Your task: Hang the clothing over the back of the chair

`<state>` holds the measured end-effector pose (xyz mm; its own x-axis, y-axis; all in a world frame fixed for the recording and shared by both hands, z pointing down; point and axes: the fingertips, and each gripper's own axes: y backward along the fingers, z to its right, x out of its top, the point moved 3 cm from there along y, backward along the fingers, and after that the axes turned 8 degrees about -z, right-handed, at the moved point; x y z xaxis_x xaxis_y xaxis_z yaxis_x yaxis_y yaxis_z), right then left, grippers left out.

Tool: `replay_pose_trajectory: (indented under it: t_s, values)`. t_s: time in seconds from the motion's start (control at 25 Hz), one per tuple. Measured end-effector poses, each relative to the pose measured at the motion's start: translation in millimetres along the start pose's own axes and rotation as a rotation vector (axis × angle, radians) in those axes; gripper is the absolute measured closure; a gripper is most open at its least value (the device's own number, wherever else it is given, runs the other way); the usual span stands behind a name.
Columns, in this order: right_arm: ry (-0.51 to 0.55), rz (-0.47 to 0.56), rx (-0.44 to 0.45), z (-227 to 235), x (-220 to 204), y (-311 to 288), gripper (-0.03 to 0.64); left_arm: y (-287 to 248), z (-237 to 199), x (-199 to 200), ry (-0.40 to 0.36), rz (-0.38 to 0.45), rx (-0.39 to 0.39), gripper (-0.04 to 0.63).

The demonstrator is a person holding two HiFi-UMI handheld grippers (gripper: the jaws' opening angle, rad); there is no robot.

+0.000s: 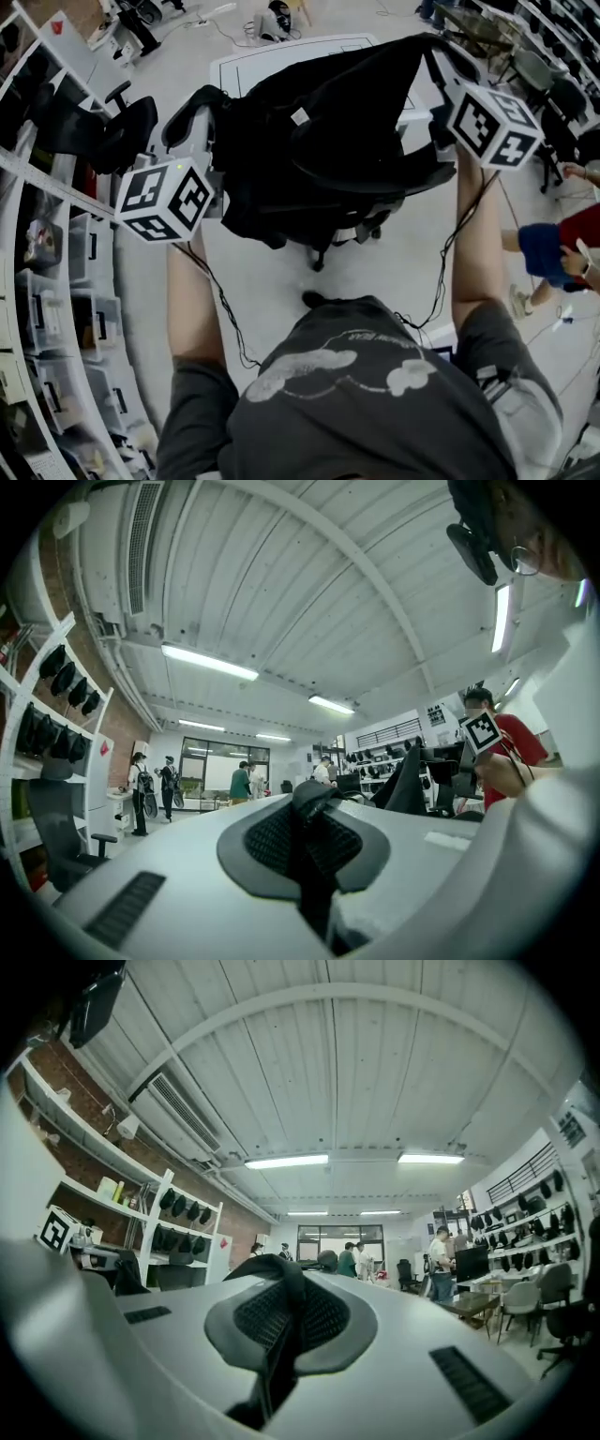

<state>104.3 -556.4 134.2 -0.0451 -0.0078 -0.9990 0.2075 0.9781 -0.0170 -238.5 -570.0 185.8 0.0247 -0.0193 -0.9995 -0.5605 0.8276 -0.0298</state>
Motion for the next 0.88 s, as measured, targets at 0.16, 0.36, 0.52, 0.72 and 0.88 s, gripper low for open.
replay_pose_trajectory:
  t_s: [0.16, 0.36, 0.52, 0.72, 0.88]
  values:
    - [-0.043, 0.006, -0.069, 46.9, -10.0, 21.6, 0.620, -12.3, 22.0, 1.4, -0.015, -0.009, -0.025, 0.592]
    - [-0.088, 0.028, -0.174, 100.1, -22.5, 44.1, 0.620, -23.6, 36.6, -4.6, -0.036, -0.029, -0.038, 0.592]
    - [-0.087, 0.089, -0.201, 121.5, -15.4, 68.3, 0.620, -22.6, 53.5, 1.3, -0.054, 0.000, -0.053, 0.592]
    - [-0.045, 0.138, -0.210, 105.3, -1.0, 96.6, 0.620, 2.8, 70.0, 11.0, -0.070, 0.044, -0.071, 0.592]
    - [-0.067, 0.172, -0.227, 96.1, 0.1, 138.9, 0.620, 39.2, 88.1, 18.3, -0.073, 0.096, -0.082, 0.592]
